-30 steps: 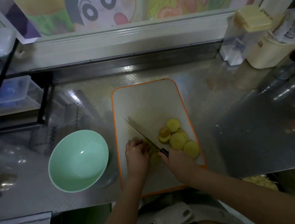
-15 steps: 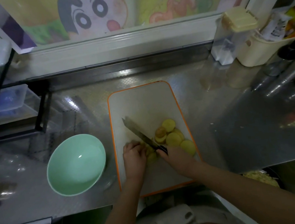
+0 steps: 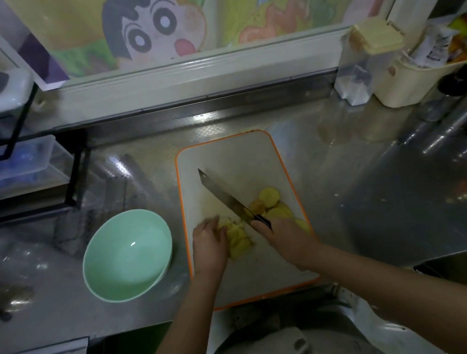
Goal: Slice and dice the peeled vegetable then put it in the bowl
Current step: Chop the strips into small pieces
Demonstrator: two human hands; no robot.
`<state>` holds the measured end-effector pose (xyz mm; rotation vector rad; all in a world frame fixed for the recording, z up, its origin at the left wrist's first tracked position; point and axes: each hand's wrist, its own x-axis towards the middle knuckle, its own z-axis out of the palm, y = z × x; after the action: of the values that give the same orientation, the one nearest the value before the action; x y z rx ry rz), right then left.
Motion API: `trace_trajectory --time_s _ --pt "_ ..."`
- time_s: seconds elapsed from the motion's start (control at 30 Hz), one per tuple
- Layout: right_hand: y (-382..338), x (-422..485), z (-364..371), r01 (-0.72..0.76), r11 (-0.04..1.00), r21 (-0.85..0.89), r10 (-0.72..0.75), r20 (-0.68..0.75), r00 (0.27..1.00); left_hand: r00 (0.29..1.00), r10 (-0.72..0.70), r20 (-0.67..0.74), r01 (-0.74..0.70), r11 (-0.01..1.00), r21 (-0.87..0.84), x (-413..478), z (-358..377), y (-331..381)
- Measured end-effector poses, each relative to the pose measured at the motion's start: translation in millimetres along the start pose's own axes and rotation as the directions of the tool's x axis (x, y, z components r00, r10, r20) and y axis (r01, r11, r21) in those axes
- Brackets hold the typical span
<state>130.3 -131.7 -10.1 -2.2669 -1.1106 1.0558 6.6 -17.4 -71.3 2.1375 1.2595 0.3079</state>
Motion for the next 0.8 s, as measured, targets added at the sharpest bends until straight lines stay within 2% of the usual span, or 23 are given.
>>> trace_trajectory --time_s 0.1,0.2,0.4,0.57,0.67,0.8 --pt "-1.6 -7.4 0.6 0.028 1.000 -0.003 -0.028 -0.046 0.999 1.000 -0.007 0.018 0.006 1.000 0.028 0.2 1.6 -0.5" --pt "-2.1 -14.4 0.5 -0.020 1.000 -0.014 0.018 -0.093 0.995 1.000 0.029 -0.005 -0.029 0.999 0.015 -2.8 2.7 0.6" --pt "-4.4 -21.7 3.6 -0.035 0.997 -0.064 0.031 -0.063 0.998 0.998 0.045 -0.051 -0.045 0.999 0.007 -6.3 4.2 2.7" --pt "-5.1 -22.6 1.3 -0.065 0.997 -0.047 0.066 0.015 0.998 0.996 0.040 -0.074 -0.040 0.999 0.006 -7.9 7.7 3.8" --pt "-4.1 -19.2 3.4 -0.083 0.996 -0.031 0.083 0.013 0.996 0.996 0.043 -0.077 -0.043 0.999 0.014 -7.5 7.7 4.2" --pt "-7.8 -20.3 3.0 -0.119 0.986 -0.116 0.128 0.070 0.989 0.996 0.057 -0.068 -0.054 0.998 0.042 -6.6 9.0 2.5"
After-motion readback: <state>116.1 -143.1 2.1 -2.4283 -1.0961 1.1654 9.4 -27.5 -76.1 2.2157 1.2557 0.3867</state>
